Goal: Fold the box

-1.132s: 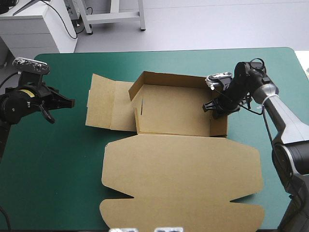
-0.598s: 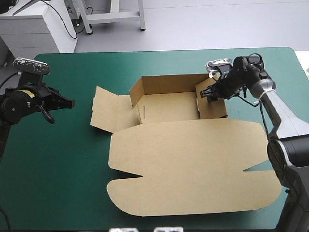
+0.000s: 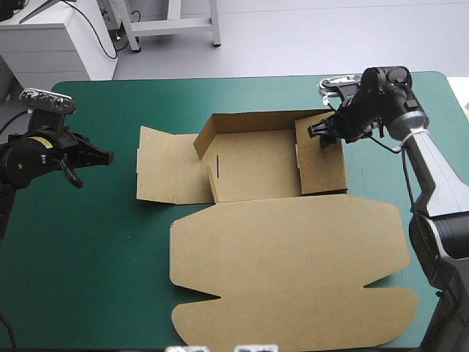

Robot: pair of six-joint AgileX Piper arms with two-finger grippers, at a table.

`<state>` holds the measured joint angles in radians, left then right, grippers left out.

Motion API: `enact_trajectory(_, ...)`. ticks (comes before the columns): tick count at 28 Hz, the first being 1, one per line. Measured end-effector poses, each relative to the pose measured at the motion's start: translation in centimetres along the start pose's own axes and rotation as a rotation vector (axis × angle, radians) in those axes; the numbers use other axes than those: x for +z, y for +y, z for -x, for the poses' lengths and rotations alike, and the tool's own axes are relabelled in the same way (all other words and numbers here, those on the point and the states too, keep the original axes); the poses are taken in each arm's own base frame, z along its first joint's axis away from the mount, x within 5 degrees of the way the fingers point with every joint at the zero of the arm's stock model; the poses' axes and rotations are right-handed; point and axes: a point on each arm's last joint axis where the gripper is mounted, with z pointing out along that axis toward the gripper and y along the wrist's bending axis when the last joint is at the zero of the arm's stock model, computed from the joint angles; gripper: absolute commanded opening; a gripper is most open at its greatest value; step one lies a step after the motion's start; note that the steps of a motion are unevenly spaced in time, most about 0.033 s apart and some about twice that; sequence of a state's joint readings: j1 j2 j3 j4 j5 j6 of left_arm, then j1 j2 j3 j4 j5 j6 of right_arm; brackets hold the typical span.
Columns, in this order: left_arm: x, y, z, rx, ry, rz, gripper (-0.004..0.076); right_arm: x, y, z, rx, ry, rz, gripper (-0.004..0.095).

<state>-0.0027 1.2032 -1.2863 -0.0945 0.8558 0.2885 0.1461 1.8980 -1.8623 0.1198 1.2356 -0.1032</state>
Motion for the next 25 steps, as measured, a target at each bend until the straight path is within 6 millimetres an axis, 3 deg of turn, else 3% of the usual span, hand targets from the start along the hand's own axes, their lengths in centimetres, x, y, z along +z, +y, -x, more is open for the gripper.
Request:
enact_trajectory(7, 0.0, 0.0, 0.0, 0.000, 0.001, 0.000, 0.0006, 3.4, 0.4, -3.7, 0.011, 0.165, 0.069, 0.0430)
enact_trajectory(10, 0.0, 0.0, 0.0, 0.000, 0.001, 0.000, 0.0006, 2.4, 0.4, -4.7, -0.006, 0.161, 0.054, 0.0355)
enact_trajectory(14, 0.0, 0.0, 0.0, 0.000, 0.001, 0.000, 0.0006, 1.0, 0.4, -4.8, -0.020, 0.108, 0.027, 0.0168)
enact_trajectory(18, 0.0, 0.0, 0.0, 0.000, 0.001, 0.000, 0.0006, 0.9, 0.4, -4.6, -0.017, 0.072, 0.024, -0.0023)
enact_trajectory(25, 0.0, 0.0, 0.0, 0.000, 0.001, 0.000, 0.0006, 2.3, 0.2, -4.3, -0.035, 0.069, 0.023, -0.0018)
